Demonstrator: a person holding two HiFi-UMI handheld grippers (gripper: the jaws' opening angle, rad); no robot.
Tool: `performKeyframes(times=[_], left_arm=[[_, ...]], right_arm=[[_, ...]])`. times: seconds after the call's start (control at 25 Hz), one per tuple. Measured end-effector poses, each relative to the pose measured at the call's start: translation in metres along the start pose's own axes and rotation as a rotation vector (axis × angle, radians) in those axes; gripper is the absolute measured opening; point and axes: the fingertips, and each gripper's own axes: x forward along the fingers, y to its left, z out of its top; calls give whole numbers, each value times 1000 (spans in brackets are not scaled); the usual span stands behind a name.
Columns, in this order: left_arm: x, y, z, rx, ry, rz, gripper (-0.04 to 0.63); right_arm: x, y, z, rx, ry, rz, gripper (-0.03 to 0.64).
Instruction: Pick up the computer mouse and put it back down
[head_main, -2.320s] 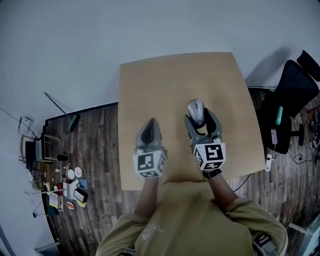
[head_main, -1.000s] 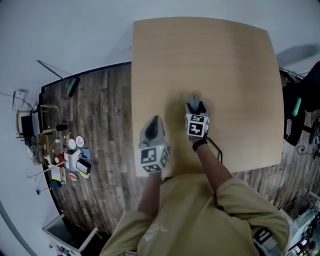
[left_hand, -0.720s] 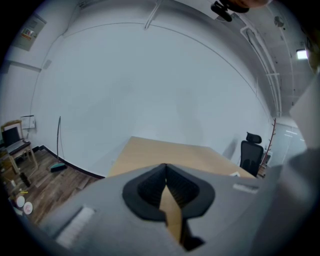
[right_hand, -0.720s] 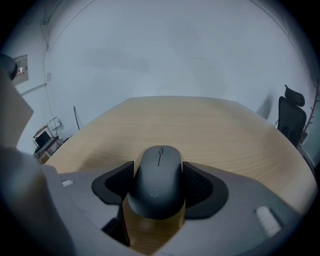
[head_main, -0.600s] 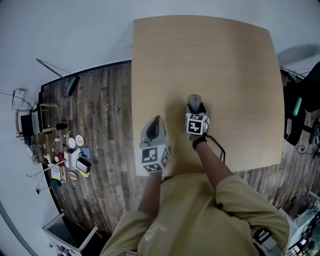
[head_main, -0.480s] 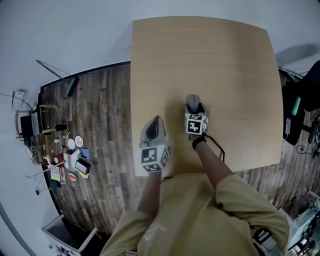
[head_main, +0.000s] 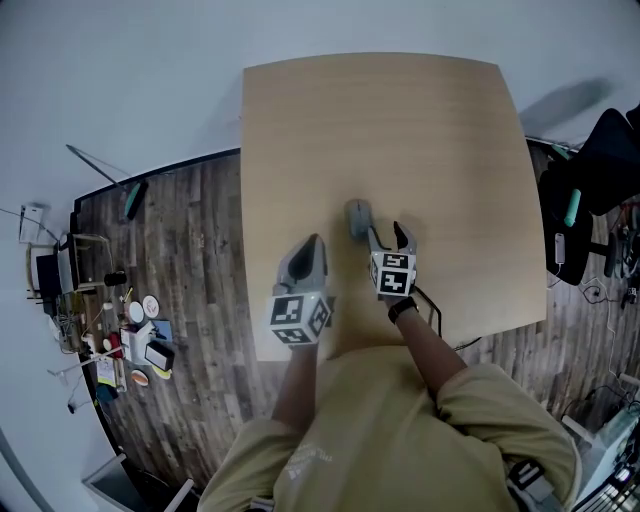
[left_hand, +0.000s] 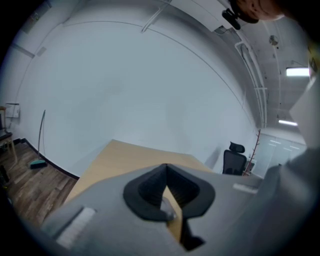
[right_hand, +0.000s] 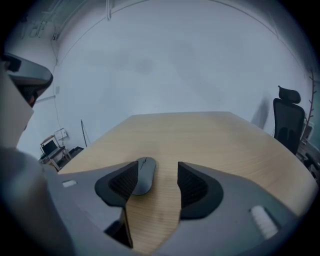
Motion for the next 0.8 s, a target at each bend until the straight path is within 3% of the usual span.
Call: performKeyframes(times=[0.12, 0.52, 0.8], left_arm=[[1, -24, 4, 30, -18, -24, 0], [-2, -104, 5, 84, -82, -74, 0], [13, -158, 18, 146, -127, -95, 0]], right_arm=[[-34, -18, 17, -3, -65, -1, 194], [-139, -67, 81, -19, -282, 29, 143], [-191, -83, 120, -79, -411, 60, 57]])
